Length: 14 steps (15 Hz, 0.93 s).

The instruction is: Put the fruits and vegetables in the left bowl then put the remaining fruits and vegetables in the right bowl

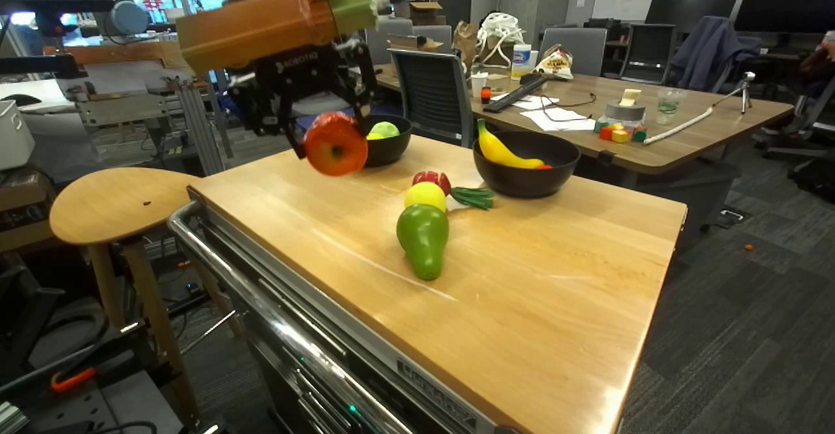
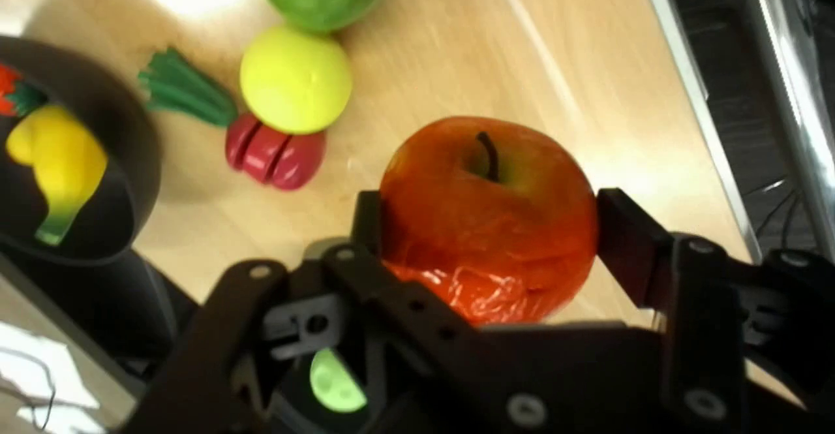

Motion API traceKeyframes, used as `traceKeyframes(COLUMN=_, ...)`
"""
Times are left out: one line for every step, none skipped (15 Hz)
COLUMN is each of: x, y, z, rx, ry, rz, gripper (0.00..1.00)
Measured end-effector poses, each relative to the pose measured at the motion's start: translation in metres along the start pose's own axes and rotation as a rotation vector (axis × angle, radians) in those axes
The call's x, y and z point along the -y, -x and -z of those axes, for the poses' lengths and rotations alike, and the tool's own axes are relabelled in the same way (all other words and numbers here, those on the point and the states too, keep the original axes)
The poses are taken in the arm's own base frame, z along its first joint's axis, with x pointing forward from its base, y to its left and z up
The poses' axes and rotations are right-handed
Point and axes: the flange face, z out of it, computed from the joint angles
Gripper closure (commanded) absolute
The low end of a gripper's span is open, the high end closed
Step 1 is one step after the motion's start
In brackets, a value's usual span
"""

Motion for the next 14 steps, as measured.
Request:
traceKeyframes(x=-0.001, y=-0.012, z=0.015, rx=-0.048, ry=0.02, rz=-0.002, gripper=0.46)
traceKeyframes(x=-0.004, y=-0.028, z=0.03, rx=-0.101, ry=0.038, rz=-0.002, gripper=0.46)
traceKeyframes(x=-0.008, y=-0.046, z=0.043, rx=-0.157, ry=0.058, rz=0.0, gripper=0.46)
traceKeyframes(x=-0.013, y=-0.067, z=0.054, rx=-0.209, ry=0.069, rz=0.004, gripper=0.46)
traceKeyframes(x=-0.018, y=-0.089, z=0.061, rx=-0.249, ry=0.068, rz=0.01, gripper=0.46)
traceKeyframes(x=-0.024, y=-0.11, z=0.064, rx=-0.276, ry=0.061, rz=0.019, gripper=0.46)
traceKeyframes(x=-0.029, y=-0.13, z=0.062, rx=-0.289, ry=0.049, rz=0.028, gripper=0.46)
traceKeyframes(x=-0.035, y=-0.149, z=0.056, rx=-0.288, ry=0.035, rz=0.04, gripper=0.46)
traceKeyframes(x=-0.042, y=-0.166, z=0.047, rx=-0.275, ry=0.023, rz=0.051, gripper=0.46)
traceKeyframes(x=-0.049, y=-0.18, z=0.035, rx=-0.251, ry=0.007, rz=0.055, gripper=0.46)
traceKeyframes(x=-0.058, y=-0.191, z=0.021, rx=-0.219, ry=-0.006, rz=0.055, gripper=0.46)
traceKeyframes(x=-0.067, y=-0.201, z=0.006, rx=-0.181, ry=-0.016, rz=0.052, gripper=0.46)
traceKeyframes(x=-0.076, y=-0.209, z=-0.011, rx=-0.141, ry=-0.026, rz=0.044, gripper=0.46)
traceKeyframes(x=-0.085, y=-0.217, z=-0.029, rx=-0.102, ry=-0.038, rz=0.036, gripper=0.46)
